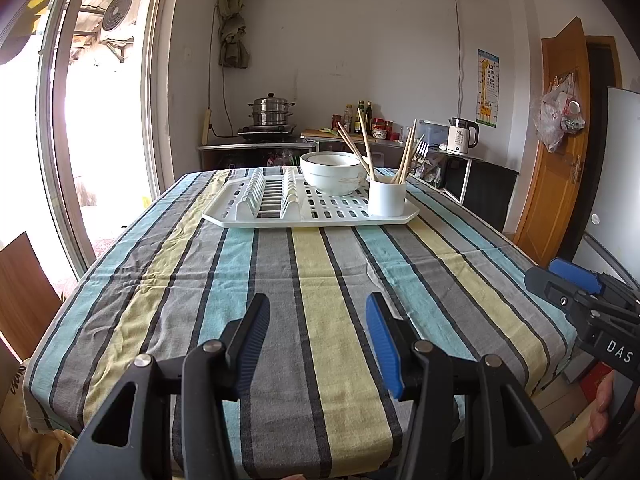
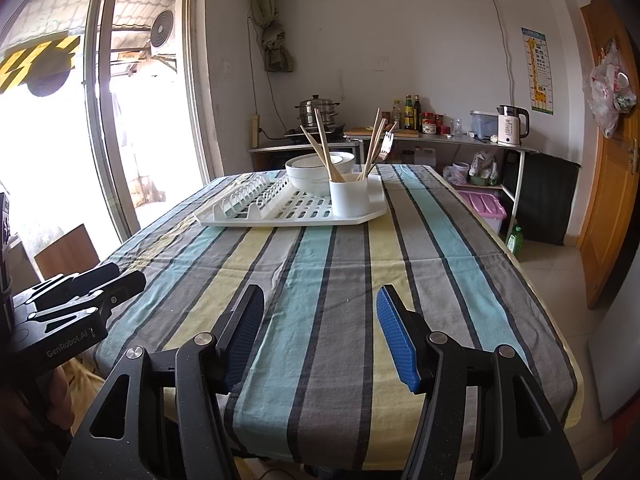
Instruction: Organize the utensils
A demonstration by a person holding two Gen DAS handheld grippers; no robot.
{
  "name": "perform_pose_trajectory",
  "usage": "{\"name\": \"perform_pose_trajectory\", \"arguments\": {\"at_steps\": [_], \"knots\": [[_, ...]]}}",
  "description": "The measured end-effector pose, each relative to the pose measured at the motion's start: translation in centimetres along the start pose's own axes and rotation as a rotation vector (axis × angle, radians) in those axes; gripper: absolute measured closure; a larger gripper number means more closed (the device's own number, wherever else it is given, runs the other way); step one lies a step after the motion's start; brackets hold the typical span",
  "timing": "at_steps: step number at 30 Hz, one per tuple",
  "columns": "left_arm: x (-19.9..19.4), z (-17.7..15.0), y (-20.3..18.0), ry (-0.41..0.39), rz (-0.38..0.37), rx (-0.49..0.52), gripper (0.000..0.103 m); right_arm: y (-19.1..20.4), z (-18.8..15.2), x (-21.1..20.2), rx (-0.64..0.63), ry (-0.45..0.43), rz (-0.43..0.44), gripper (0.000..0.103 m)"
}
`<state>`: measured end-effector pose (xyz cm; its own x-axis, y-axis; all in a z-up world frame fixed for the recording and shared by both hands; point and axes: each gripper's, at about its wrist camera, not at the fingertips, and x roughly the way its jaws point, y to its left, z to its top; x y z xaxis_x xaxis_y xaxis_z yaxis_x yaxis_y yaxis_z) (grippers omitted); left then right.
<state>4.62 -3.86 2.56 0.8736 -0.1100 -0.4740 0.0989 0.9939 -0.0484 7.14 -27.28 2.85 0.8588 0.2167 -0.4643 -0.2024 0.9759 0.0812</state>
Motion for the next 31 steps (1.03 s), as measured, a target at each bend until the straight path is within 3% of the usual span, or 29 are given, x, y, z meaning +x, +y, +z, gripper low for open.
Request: {"name": "perform_pose_trajectory", "arguments": {"at_steps": [31], "knots": [[0.09,-0.14,0.08,-0.006,0.015,0.006,0.051,0.32,-0.06,-0.1,-0.006,0.007,0.007,0.044]]}}
